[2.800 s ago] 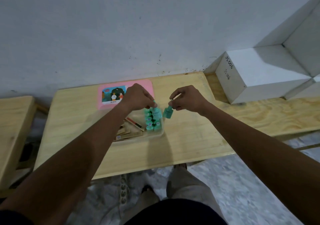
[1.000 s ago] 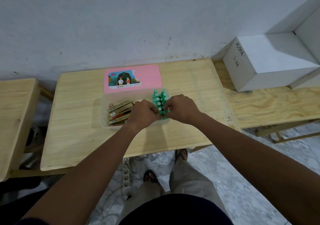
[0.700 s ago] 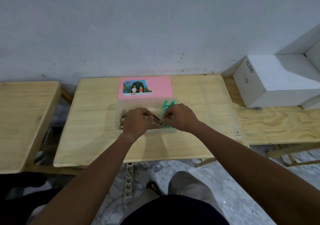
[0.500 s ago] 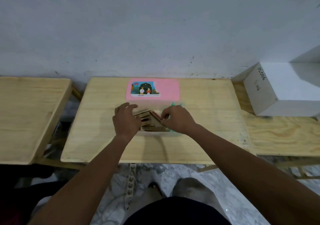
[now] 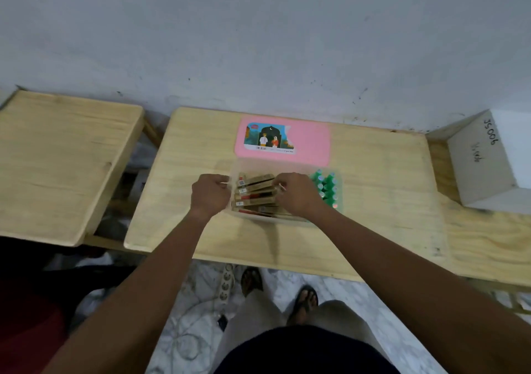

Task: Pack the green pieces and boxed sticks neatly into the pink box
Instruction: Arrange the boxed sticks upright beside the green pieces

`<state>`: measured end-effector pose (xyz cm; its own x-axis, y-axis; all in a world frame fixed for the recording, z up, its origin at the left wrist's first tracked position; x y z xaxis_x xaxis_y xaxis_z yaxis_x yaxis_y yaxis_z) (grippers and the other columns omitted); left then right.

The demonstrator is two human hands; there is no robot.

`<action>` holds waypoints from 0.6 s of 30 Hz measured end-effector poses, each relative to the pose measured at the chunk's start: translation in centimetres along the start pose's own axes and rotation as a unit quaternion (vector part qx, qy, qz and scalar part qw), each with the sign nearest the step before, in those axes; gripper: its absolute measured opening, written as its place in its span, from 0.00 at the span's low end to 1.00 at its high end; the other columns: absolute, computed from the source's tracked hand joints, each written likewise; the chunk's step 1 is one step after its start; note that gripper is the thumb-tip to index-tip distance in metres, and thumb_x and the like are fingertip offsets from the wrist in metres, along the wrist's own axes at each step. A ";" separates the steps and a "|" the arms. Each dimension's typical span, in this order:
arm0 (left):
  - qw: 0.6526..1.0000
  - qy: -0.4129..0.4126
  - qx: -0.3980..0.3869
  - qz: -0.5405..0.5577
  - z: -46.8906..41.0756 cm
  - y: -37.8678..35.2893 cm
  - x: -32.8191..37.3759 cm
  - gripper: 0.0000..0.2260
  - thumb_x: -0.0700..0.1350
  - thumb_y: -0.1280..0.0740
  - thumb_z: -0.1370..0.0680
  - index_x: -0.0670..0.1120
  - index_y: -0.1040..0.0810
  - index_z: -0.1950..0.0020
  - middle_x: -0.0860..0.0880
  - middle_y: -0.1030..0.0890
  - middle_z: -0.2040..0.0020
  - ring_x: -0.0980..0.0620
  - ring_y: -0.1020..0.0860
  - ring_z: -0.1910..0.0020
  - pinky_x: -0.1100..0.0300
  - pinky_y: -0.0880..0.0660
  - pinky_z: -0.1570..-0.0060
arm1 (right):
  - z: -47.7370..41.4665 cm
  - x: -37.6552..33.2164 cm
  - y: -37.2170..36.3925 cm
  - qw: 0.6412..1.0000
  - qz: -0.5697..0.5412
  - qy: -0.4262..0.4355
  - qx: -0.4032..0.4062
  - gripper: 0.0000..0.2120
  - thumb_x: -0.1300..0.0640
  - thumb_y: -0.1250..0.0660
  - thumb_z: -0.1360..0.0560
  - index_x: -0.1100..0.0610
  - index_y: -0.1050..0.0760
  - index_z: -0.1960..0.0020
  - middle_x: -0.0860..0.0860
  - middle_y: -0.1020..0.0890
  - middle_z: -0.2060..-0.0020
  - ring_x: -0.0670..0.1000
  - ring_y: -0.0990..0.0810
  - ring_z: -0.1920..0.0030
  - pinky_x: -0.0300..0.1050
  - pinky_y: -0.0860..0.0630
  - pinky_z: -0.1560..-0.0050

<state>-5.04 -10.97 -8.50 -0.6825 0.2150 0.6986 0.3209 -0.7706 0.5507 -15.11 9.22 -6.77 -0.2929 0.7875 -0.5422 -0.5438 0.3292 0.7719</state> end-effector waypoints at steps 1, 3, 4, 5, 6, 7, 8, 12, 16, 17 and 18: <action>1.000 0.012 -0.023 0.011 -0.4 0.0 0.0 0.09 0.40 0.30 0.27 0.47 0.15 0.49 0.43 0.14 0.54 0.44 0.16 0.57 0.47 0.17 0.53 | -0.3 -0.2 -0.4 1.000 0.005 -0.001 -0.010 0.17 0.59 0.30 0.30 0.53 0.19 0.42 0.55 0.17 0.46 0.57 0.20 0.45 0.47 0.23 0.46; 0.996 0.037 -0.081 0.031 -1.0 -0.3 0.0 0.07 0.37 0.31 0.26 0.44 0.16 0.51 0.42 0.16 0.55 0.46 0.17 0.62 0.49 0.17 0.57 | -0.8 -0.9 -1.5 0.999 0.021 0.005 -0.025 0.19 0.57 0.28 0.31 0.50 0.20 0.41 0.55 0.18 0.46 0.57 0.21 0.45 0.47 0.24 0.45; 0.992 0.038 -0.116 0.032 -1.3 -0.6 0.2 0.06 0.36 0.30 0.26 0.43 0.17 0.52 0.42 0.16 0.56 0.47 0.18 0.63 0.51 0.17 0.58 | -1.1 -1.4 -2.0 0.999 0.028 0.014 -0.028 0.20 0.55 0.28 0.32 0.49 0.20 0.40 0.54 0.19 0.46 0.56 0.21 0.45 0.47 0.23 0.45; 0.988 0.034 -0.148 0.029 -1.6 -0.8 0.3 0.06 0.36 0.30 0.26 0.43 0.17 0.52 0.42 0.17 0.56 0.48 0.18 0.64 0.52 0.17 0.59 | -1.5 -2.0 -2.6 0.999 0.034 0.024 -0.028 0.23 0.53 0.28 0.33 0.47 0.22 0.38 0.53 0.20 0.45 0.56 0.22 0.44 0.49 0.23 0.44; 0.983 0.029 -0.178 0.024 -1.8 -1.0 0.4 0.06 0.35 0.29 0.26 0.41 0.17 0.51 0.43 0.17 0.57 0.49 0.18 0.64 0.53 0.17 0.59 | -1.9 -2.5 -3.1 0.998 0.039 0.037 -0.027 0.26 0.51 0.29 0.35 0.46 0.23 0.37 0.52 0.21 0.44 0.56 0.23 0.43 0.51 0.23 0.43; 0.979 0.026 -0.201 0.019 -1.9 -1.2 0.5 0.07 0.35 0.30 0.26 0.40 0.17 0.49 0.43 0.17 0.58 0.49 0.18 0.65 0.54 0.17 0.59 | -2.3 -3.0 -3.8 0.997 0.047 0.052 -0.029 0.29 0.49 0.31 0.36 0.45 0.25 0.35 0.51 0.22 0.41 0.56 0.24 0.41 0.52 0.24 0.41; 0.976 0.025 -0.216 0.015 -2.1 -1.3 0.6 0.08 0.34 0.30 0.25 0.39 0.17 0.48 0.43 0.17 0.59 0.50 0.18 0.66 0.54 0.17 0.59 | -2.6 -3.5 -4.5 0.995 0.063 0.068 -0.033 0.31 0.48 0.32 0.37 0.44 0.27 0.33 0.50 0.23 0.39 0.56 0.25 0.40 0.54 0.26 0.40; 0.972 0.031 -0.230 0.034 -2.2 -1.5 0.6 0.09 0.31 0.35 0.24 0.41 0.17 0.51 0.48 0.18 0.66 0.57 0.20 0.74 0.61 0.19 0.69 | -3.7 -4.5 -5.7 0.984 0.147 0.081 -0.055 0.32 0.52 0.31 0.34 0.45 0.31 0.30 0.50 0.25 0.37 0.57 0.30 0.38 0.53 0.27 0.41; 0.971 0.045 -0.228 0.061 -2.6 -1.6 -0.2 0.09 0.32 0.33 0.24 0.41 0.17 0.49 0.47 0.18 0.64 0.57 0.20 0.73 0.59 0.18 0.66 | -4.3 -4.6 -5.6 0.975 0.200 0.076 -0.066 0.25 0.49 0.31 0.32 0.47 0.25 0.35 0.52 0.25 0.45 0.57 0.31 0.41 0.51 0.30 0.45; 0.972 0.047 -0.224 0.062 -2.7 -1.6 -0.4 0.08 0.33 0.32 0.25 0.41 0.17 0.49 0.47 0.18 0.64 0.56 0.19 0.72 0.59 0.18 0.65 | -4.2 -4.5 -5.6 0.974 0.200 0.077 -0.070 0.24 0.48 0.31 0.33 0.47 0.24 0.37 0.51 0.25 0.46 0.57 0.31 0.41 0.51 0.30 0.45; 0.973 0.048 -0.219 0.063 -2.8 -1.6 -0.7 0.08 0.33 0.32 0.25 0.42 0.17 0.49 0.47 0.17 0.63 0.56 0.19 0.72 0.59 0.18 0.66 | -4.2 -4.3 -5.5 0.975 0.193 0.076 -0.074 0.23 0.47 0.30 0.33 0.47 0.23 0.38 0.51 0.25 0.47 0.56 0.30 0.42 0.50 0.30 0.45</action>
<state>-6.92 -11.59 -11.15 -0.7206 0.0611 0.6906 0.1106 -0.9732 0.2015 -14.13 1.87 -10.06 -0.6056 0.7478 -0.2721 -0.4744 -0.0648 0.8779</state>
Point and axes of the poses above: each hand's wrist, its own z-axis away from the middle knuckle, its own y-axis out of the back of the hand, x = y × z, the point moved 9 cm from there along -z, towards the middle knuckle
